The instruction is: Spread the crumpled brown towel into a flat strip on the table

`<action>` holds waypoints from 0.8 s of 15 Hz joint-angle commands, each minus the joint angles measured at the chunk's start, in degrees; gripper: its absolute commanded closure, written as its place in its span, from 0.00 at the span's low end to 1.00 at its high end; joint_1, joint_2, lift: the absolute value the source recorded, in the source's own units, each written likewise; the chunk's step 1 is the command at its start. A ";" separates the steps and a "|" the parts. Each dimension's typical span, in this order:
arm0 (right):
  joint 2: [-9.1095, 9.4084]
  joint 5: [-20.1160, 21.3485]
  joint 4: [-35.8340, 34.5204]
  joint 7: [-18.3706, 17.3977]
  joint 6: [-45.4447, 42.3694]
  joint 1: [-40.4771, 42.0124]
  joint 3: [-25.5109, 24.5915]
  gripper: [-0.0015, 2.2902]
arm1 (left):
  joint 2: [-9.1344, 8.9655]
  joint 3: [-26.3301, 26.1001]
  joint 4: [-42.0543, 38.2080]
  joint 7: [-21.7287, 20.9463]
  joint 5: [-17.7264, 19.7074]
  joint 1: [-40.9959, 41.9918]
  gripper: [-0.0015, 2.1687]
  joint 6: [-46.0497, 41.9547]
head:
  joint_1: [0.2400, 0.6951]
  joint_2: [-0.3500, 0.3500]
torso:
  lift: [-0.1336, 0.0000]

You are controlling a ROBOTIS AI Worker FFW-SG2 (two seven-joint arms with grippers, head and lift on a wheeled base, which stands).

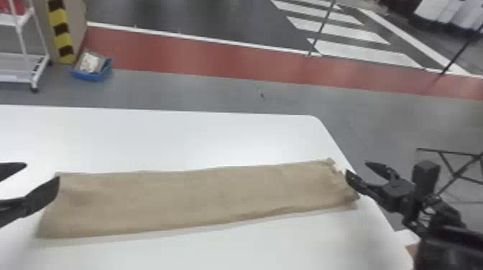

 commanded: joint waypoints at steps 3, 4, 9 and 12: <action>0.00 -1.31 -1.55 0.00 0.26 1.80 -1.79 0.02 | -0.26 2.68 -3.60 3.13 3.29 4.55 0.02 5.97 | 1.00 0.00 | 0.07; 0.00 -1.57 -1.55 0.00 0.08 2.06 -1.88 0.02 | -0.52 2.51 -3.78 3.31 3.99 4.46 0.04 8.26 | 1.00 0.00 | 0.07; 0.09 -2.01 -1.64 0.00 -0.80 3.29 -2.23 0.03 | -1.31 -0.75 -1.76 4.54 4.25 0.85 0.13 13.36 | 1.00 0.00 | 0.07; 0.00 -2.01 -1.55 0.00 -1.15 3.55 -2.40 0.03 | -1.75 -2.86 0.62 4.63 2.67 -0.82 0.13 13.71 | 1.00 0.00 | 0.07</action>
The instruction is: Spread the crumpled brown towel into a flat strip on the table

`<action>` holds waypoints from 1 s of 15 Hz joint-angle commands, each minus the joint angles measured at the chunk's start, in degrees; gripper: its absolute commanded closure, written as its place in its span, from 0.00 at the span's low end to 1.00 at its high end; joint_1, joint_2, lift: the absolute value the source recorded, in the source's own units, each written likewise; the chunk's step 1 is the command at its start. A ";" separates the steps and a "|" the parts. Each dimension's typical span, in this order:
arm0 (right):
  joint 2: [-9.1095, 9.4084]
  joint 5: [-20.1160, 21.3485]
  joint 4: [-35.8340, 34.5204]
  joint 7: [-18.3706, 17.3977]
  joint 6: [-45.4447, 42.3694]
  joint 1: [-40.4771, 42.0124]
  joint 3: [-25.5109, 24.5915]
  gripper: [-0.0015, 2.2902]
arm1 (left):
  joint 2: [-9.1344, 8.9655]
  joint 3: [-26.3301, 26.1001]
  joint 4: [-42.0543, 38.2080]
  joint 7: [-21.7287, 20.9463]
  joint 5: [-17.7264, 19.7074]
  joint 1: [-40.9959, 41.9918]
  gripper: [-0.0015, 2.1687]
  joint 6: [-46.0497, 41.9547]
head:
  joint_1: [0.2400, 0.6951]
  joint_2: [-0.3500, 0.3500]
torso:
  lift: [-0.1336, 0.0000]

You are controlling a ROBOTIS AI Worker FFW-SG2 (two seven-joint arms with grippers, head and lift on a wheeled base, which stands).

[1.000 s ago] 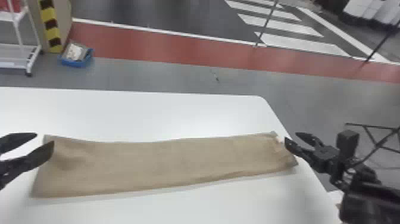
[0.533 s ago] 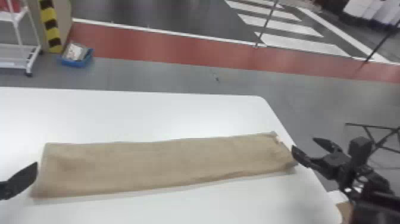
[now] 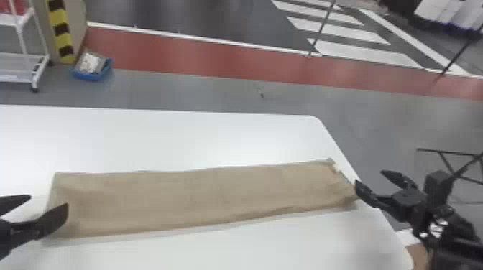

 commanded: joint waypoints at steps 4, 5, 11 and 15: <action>-0.07 -0.01 0.06 0.00 -0.51 0.06 -0.05 0.03 | -0.11 -1.99 2.23 0.46 -2.78 -1.82 0.15 0.14 | 1.00 0.00 | 0.07; -0.07 -0.01 -0.02 0.00 -0.69 0.06 0.04 0.03 | -0.11 -1.99 2.50 0.46 -2.87 -1.91 0.22 0.14 | 1.00 0.00 | 0.07; -0.07 -0.01 0.06 0.00 -1.21 -0.02 0.12 0.03 | -0.11 -2.78 2.67 0.73 -4.45 -3.23 0.30 1.02 | 1.00 0.00 | 0.07; -0.24 -0.10 0.06 0.00 -1.39 -0.11 0.04 0.03 | -0.11 -4.27 2.94 0.73 -6.47 -4.02 0.33 2.43 | 1.00 0.00 | 0.07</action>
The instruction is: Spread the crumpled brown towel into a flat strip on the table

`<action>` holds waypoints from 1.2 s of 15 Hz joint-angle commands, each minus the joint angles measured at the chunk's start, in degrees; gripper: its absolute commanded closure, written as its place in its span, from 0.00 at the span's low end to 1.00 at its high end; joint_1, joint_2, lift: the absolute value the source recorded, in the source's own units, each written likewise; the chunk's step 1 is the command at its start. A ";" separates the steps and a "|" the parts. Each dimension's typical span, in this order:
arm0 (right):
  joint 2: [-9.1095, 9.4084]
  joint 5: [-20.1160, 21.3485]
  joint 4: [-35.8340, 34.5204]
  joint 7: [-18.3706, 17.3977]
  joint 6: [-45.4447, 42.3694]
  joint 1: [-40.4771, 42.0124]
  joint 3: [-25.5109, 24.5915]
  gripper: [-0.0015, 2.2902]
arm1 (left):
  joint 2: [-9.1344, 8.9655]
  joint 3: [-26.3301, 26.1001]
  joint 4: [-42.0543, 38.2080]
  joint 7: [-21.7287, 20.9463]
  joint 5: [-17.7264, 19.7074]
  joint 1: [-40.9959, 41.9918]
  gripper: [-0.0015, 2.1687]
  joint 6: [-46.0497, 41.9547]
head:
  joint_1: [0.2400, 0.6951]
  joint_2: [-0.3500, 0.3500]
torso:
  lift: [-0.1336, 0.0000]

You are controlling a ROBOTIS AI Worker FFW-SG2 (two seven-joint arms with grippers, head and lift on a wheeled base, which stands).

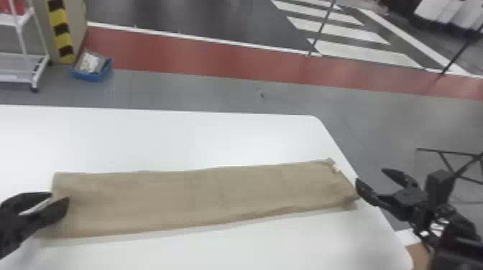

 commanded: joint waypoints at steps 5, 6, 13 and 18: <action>-0.02 -1.26 0.00 0.00 -0.86 0.09 -0.19 0.03 | 0.00 -1.34 0.22 -0.07 -1.77 -0.60 0.48 2.90 | 1.00 0.00 | 0.07; -0.02 -1.53 0.00 0.09 -0.86 0.18 -0.19 0.03 | 0.00 -1.43 0.04 0.20 -1.77 -0.60 0.50 2.90 | 1.00 0.00 | 0.07; -0.02 -2.58 0.00 0.44 -1.03 0.88 -0.98 0.03 | 0.00 -2.40 4.79 2.57 -1.69 -8.42 0.50 2.90 | 1.00 0.00 | 0.07; -0.02 -2.85 -0.09 0.70 -1.21 1.32 -1.77 0.03 | 0.00 -2.05 11.03 3.27 -1.95 -12.81 0.50 2.90 | 1.00 0.00 | 0.07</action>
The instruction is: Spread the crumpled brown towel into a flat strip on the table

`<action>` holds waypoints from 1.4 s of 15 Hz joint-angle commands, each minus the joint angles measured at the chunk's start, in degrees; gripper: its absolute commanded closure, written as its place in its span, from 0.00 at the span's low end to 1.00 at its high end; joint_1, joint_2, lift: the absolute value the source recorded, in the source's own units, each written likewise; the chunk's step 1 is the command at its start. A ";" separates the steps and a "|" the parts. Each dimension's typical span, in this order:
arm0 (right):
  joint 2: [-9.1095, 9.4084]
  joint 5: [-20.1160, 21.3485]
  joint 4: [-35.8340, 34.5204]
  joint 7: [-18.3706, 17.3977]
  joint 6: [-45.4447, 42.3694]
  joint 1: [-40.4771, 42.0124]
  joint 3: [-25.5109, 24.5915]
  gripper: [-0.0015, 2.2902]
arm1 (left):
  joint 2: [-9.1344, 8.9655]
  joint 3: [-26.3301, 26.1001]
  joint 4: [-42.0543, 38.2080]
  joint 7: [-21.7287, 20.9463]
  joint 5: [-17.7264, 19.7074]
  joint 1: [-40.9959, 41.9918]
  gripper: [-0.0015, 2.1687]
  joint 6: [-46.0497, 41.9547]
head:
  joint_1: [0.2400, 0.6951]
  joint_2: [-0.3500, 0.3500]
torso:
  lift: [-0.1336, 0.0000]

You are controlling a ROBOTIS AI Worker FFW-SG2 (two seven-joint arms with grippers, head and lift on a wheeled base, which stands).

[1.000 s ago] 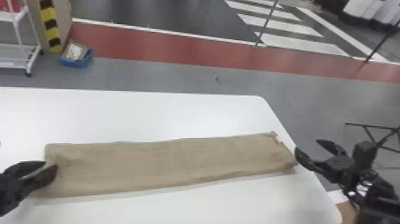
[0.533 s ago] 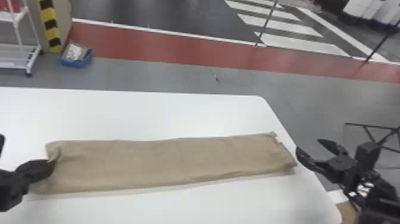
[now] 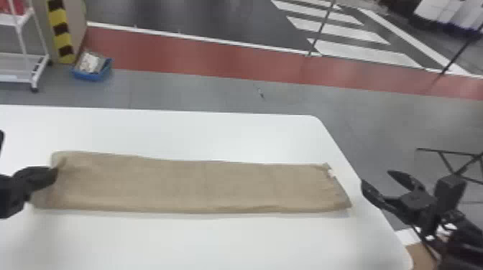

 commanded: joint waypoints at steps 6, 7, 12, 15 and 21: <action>0.00 -0.05 0.00 0.02 -0.02 -0.33 0.34 0.03 | 0.53 4.63 5.03 0.58 0.56 -1.98 0.50 -1.73 | 1.00 0.00 | 0.07; 0.00 -0.05 0.00 -0.07 -0.02 -0.51 0.51 0.03 | 0.53 5.43 5.03 0.50 0.65 -1.98 0.50 -1.73 | 1.00 0.02 | 0.07; -0.09 -0.05 0.08 -0.15 -0.02 -0.77 0.69 0.03 | 1.14 7.89 4.06 -0.12 1.08 -0.83 0.50 -1.73 | 1.00 0.07 | 0.07; -0.44 -0.05 0.08 -0.15 -0.02 -0.86 0.42 0.03 | 1.23 10.61 0.73 -0.38 1.08 2.16 0.50 -0.50 | 1.00 0.09 | 0.07; -0.09 -0.05 0.08 -0.51 0.33 -1.12 1.65 0.03 | 0.97 14.57 -10.88 -1.79 2.14 10.86 0.50 5.30 | 1.00 0.10 | 0.07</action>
